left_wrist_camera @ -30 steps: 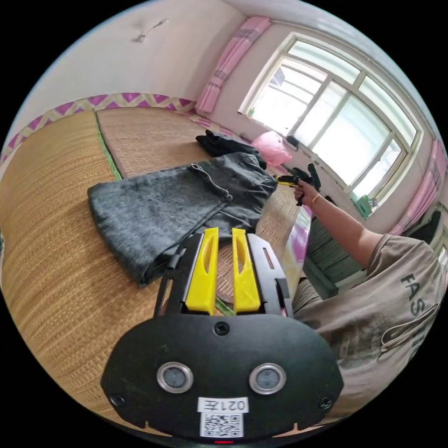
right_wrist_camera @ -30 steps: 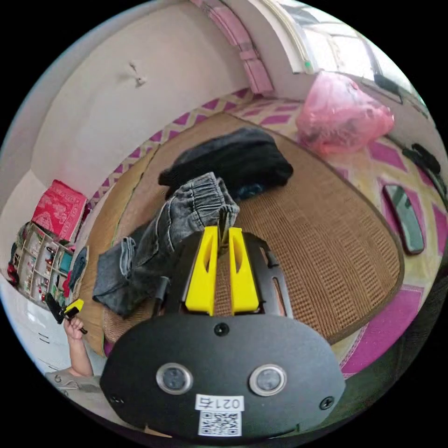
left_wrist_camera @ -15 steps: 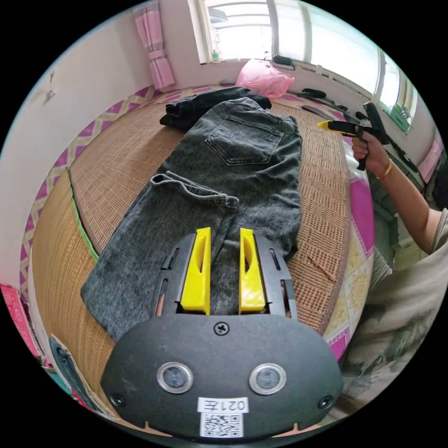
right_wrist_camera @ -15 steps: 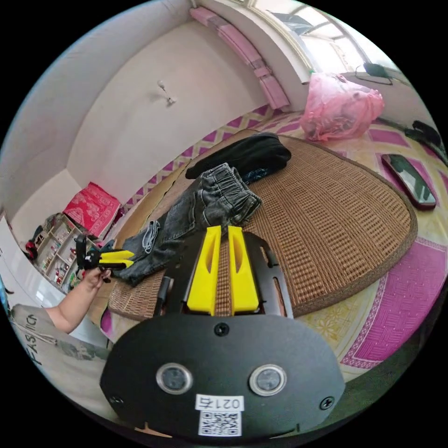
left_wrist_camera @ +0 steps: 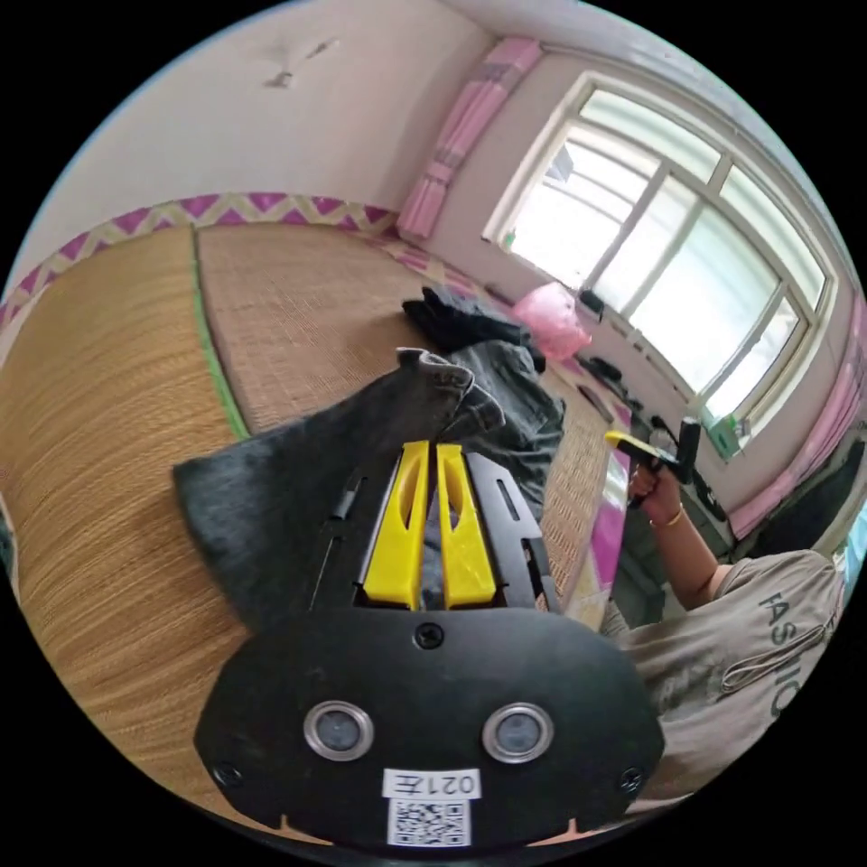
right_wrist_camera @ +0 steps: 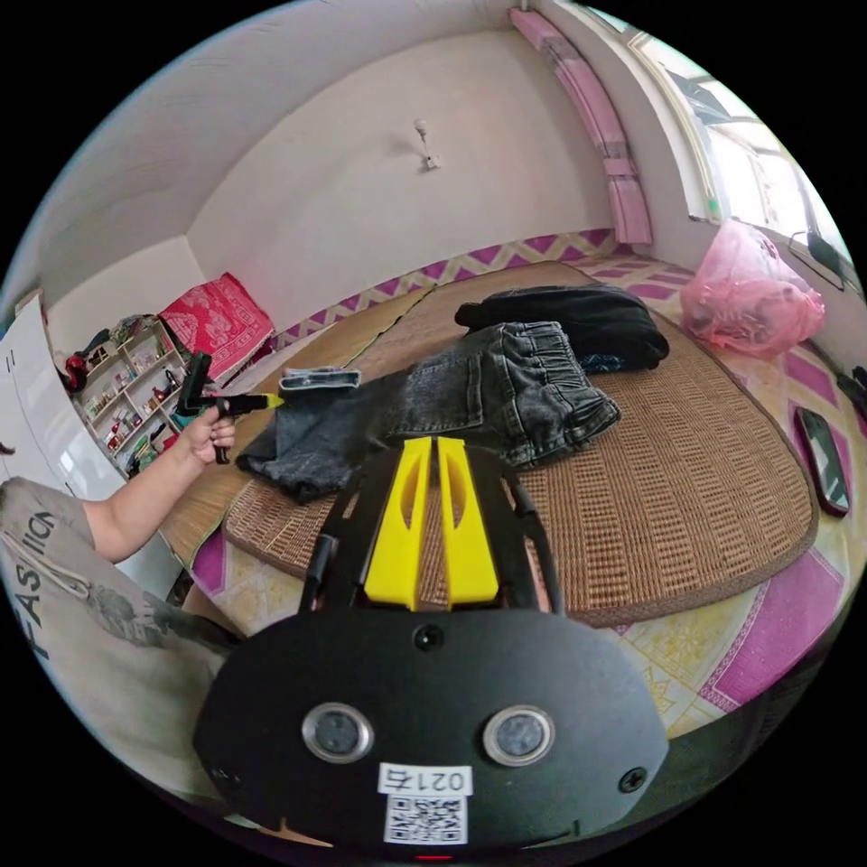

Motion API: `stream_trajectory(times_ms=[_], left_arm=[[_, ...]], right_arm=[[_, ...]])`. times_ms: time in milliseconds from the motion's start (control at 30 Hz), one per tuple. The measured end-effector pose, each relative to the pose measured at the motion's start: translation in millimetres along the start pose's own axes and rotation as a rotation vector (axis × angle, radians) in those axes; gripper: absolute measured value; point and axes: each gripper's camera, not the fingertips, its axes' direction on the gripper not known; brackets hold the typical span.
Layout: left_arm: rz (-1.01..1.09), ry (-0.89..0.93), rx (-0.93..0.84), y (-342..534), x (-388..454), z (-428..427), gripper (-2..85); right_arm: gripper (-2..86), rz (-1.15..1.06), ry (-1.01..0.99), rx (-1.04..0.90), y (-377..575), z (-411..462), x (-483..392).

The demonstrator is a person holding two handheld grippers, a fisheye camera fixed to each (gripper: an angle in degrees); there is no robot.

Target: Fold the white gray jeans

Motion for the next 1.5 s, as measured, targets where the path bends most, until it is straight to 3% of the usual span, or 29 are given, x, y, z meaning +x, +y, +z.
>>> stream_trajectory(times_ms=[167, 233, 333, 467, 533, 667, 767, 933, 1133, 1400, 1500], left_arm=[[-0.141, -0.169, 0.196, 66, -83, -179, -1.0], [-0.289, -0.253, 0.263, 123, -135, -242, -1.0], [-0.511, -0.271, 0.300, 209, -203, -281, -1.0], [-0.737, -0.163, 0.234, 296, -272, -270, -0.9], [-0.824, -0.015, 0.367, 334, -291, -276, -0.9], [-0.864, 0.018, 0.515, 357, -294, -304, -0.8], [-0.705, -0.045, 0.520, 332, -269, -321, -0.1], [-0.291, -0.087, 0.264, 210, -219, -273, 6.4], [0.018, -0.189, -0.036, 102, -211, -175, 9.0], [0.294, -0.166, -0.225, 38, -209, -72, 6.4], [0.323, -0.118, -0.293, 27, -210, -46, 9.6]], right_arm=[[0.0, -0.057, -0.007, -0.024, -12, 6, -37], [-0.1, -0.063, -0.016, -0.043, -17, 17, -52], [-0.3, -0.063, -0.016, -0.077, -23, 36, -69], [-0.2, -0.067, -0.033, -0.119, -33, 57, -91], [0.0, -0.096, -0.024, -0.149, -47, 67, -108], [1.4, -0.147, 0.003, -0.191, -76, 79, -129], [4.3, -0.230, 0.041, -0.239, -106, 97, -143], [6.8, -0.489, 0.154, -0.291, -174, 148, -156], [10.6, -0.830, 0.187, -0.420, -254, 229, -152], [11.9, -0.907, 0.037, -0.649, -341, 319, -137], [11.2, -0.910, -0.002, -0.734, -354, 340, -128]])
